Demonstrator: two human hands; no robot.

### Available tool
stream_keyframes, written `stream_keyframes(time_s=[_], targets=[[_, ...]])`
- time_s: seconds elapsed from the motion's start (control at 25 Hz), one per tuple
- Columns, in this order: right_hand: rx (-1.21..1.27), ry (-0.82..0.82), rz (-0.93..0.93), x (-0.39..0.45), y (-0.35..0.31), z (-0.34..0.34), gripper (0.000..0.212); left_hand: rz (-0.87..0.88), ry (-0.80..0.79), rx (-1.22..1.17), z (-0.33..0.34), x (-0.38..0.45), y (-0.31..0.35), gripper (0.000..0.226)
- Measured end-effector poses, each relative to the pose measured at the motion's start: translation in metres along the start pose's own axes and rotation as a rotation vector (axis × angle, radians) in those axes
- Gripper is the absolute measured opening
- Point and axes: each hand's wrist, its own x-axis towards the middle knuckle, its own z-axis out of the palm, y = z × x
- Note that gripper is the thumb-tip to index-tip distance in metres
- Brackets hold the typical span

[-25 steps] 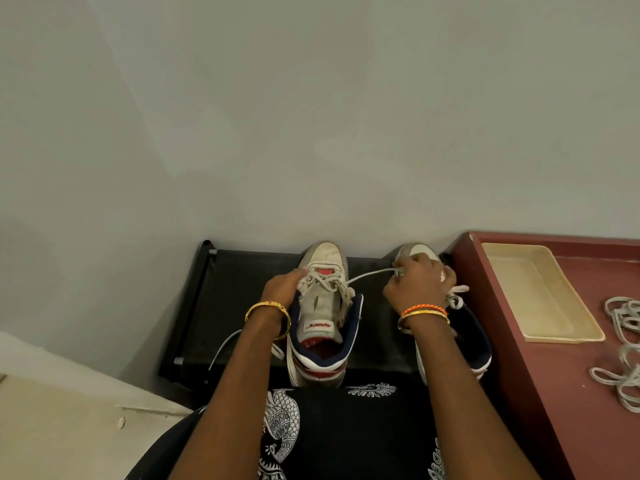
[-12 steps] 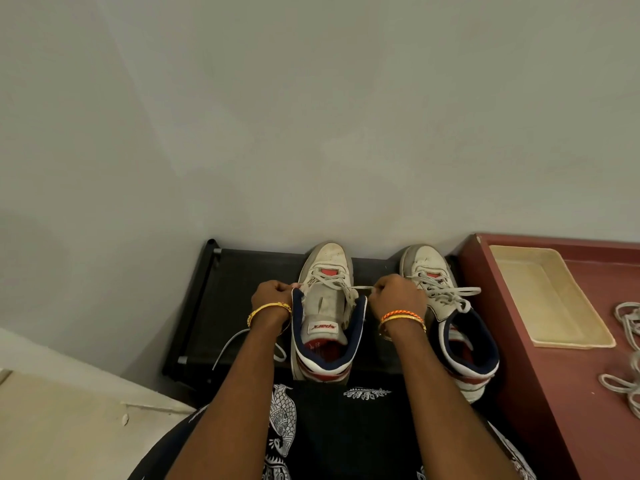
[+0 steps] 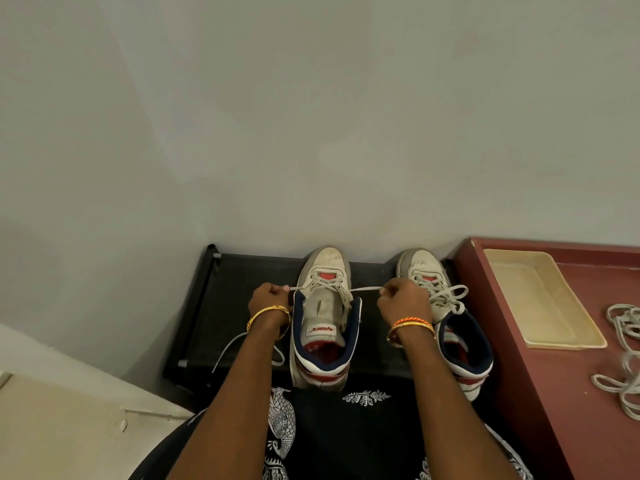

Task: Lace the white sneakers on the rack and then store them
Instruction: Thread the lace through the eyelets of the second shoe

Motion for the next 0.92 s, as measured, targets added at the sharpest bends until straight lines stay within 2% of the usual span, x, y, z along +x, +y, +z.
stream_keyframes(time_s=[0.08, 0.12, 0.16, 0.2, 0.28, 0.36, 0.4, 0.48, 0.6, 0.76, 0.92], targets=[[0.262, -0.034, -0.029, -0.005, -0.002, -0.021, 0.018, 0.023, 0.053, -0.013, -0.01, -0.009, 0.005, 0.043], [0.453, -0.061, -0.027, -0.007, -0.008, -0.034, 0.019, 0.098, 0.084, 0.001, -0.012, -0.015, 0.01, 0.058], [0.657, -0.121, -0.031, -0.01, -0.015, -0.048, 0.021, 0.193, 0.056, -0.017, -0.014, -0.026, 0.018, 0.061], [0.842, -0.208, -0.051, -0.014, -0.024, -0.06, 0.025, 0.271, -0.046, -0.08, -0.013, -0.038, 0.028, 0.052], [1.088, -0.334, -0.143, -0.022, -0.041, -0.075, 0.035, 0.308, -0.436, -0.218, -0.006, -0.071, 0.05, 0.023], [1.197, -0.334, -0.229, -0.025, -0.053, -0.074, 0.035, 0.371, -0.714, -0.176, 0.002, -0.093, 0.061, 0.024], [1.225, -0.299, -0.243, -0.025, -0.055, -0.07, 0.032, 0.421, -0.765, -0.125, 0.005, -0.097, 0.062, 0.028], [1.286, -0.193, -0.224, -0.019, -0.051, -0.06, 0.027, 0.499, -0.739, -0.071, 0.002, -0.095, 0.061, 0.023], [1.379, -0.016, -0.1, -0.004, -0.035, -0.053, 0.02, 0.452, -0.638, -0.111, -0.021, -0.073, 0.055, 0.021], [1.343, 0.204, 0.175, 0.014, -0.002, -0.036, 0.017, 0.394, -0.525, -0.113, -0.056, -0.045, 0.047, 0.021], [1.249, 0.333, 0.259, 0.028, 0.015, -0.02, 0.017, 0.352, -0.301, 0.016, -0.068, -0.029, 0.034, 0.014]])
